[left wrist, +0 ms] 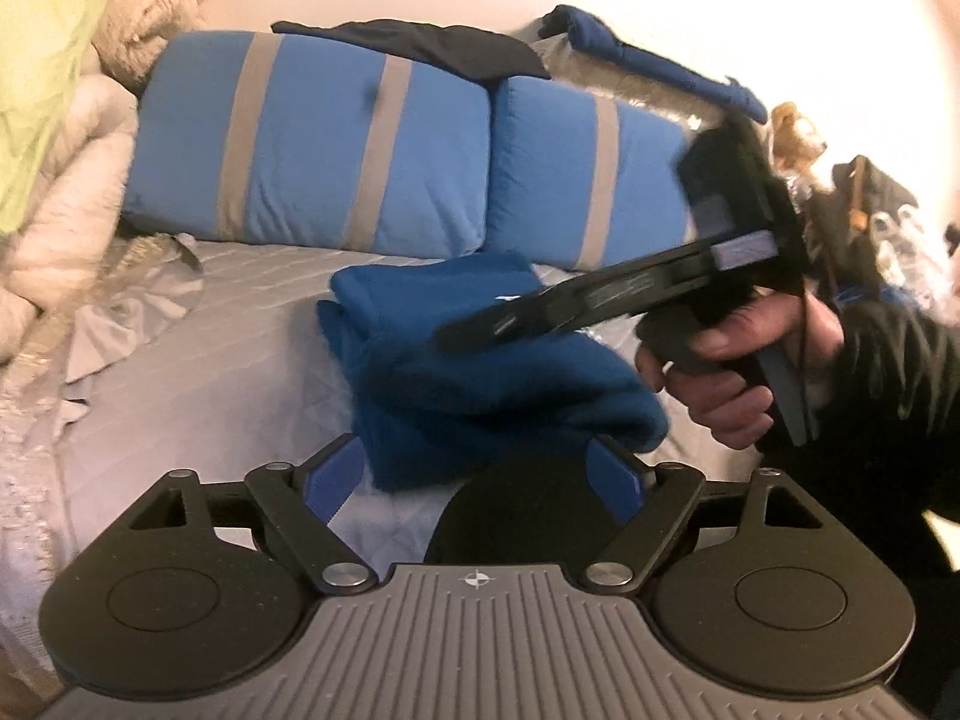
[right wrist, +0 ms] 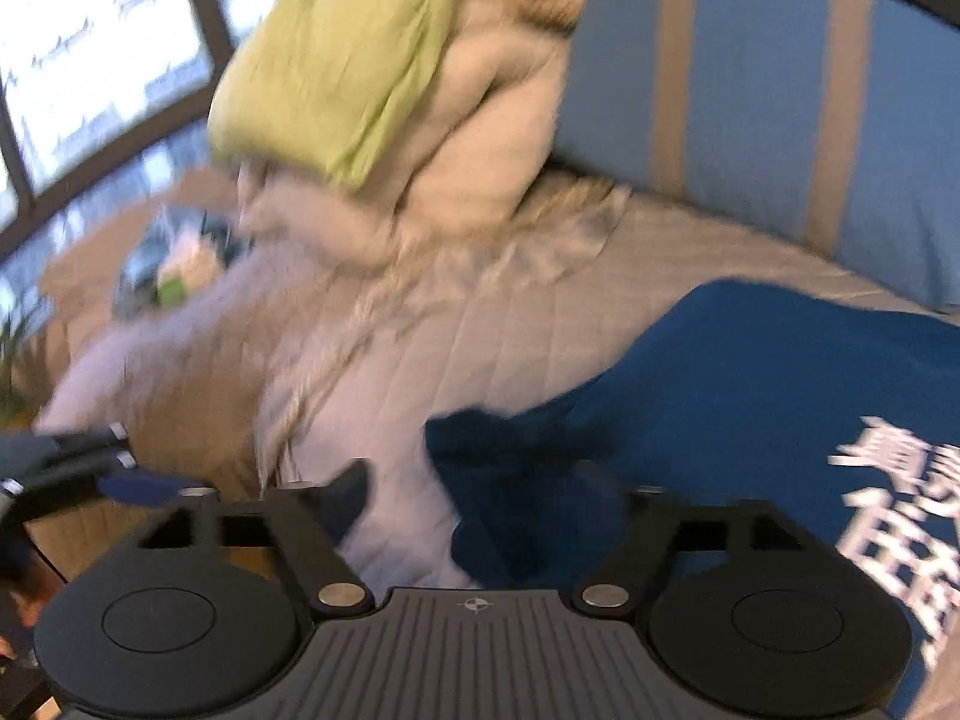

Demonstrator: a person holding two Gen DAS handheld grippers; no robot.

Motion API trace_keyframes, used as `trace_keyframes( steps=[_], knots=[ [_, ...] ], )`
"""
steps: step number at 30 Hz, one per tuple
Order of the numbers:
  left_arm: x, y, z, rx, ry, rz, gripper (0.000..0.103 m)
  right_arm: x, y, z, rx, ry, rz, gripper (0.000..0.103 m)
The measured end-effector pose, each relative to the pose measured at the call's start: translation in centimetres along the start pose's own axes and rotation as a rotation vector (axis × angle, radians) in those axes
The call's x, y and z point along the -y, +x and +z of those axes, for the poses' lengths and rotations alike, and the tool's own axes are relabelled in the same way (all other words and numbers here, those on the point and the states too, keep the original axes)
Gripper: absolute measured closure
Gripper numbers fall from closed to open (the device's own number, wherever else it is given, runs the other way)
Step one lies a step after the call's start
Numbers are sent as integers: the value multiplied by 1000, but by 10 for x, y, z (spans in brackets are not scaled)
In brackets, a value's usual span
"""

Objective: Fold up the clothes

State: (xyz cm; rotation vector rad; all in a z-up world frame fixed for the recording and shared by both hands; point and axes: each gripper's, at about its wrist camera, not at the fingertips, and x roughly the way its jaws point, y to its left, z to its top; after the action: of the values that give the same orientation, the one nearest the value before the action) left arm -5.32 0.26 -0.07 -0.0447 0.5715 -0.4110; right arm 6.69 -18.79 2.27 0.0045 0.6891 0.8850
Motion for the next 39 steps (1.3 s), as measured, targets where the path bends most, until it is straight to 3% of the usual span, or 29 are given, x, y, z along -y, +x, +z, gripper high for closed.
trace_keyframes(
  steps=[2,11,15,16,18,22,24,29,39],
  knots=[
    [-7,4,7,-8,-18,-46,19,15,-23,-2,81,43,-32,0],
    [-58,53,55,-28,-162,-140,19,116,-76,-48,269,322,-250,0],
    [-87,96,67,-158,-324,-211,21,143,-76,-72,258,472,-283,0],
    [-91,105,67,-179,-346,-211,24,144,-77,-72,259,472,-293,0],
    [-95,120,67,-236,-363,-188,41,141,-80,-71,278,436,-286,0],
    [-94,129,64,-333,-310,-99,63,139,-77,-70,261,406,-311,0],
    [-91,128,62,-359,-272,-62,86,142,-74,-71,244,433,-325,0],
    [-88,120,60,-375,-235,-43,98,153,-78,-78,252,524,-289,0],
    [-77,100,52,-378,-227,2,99,157,-77,-79,241,554,-278,0]
  ],
)
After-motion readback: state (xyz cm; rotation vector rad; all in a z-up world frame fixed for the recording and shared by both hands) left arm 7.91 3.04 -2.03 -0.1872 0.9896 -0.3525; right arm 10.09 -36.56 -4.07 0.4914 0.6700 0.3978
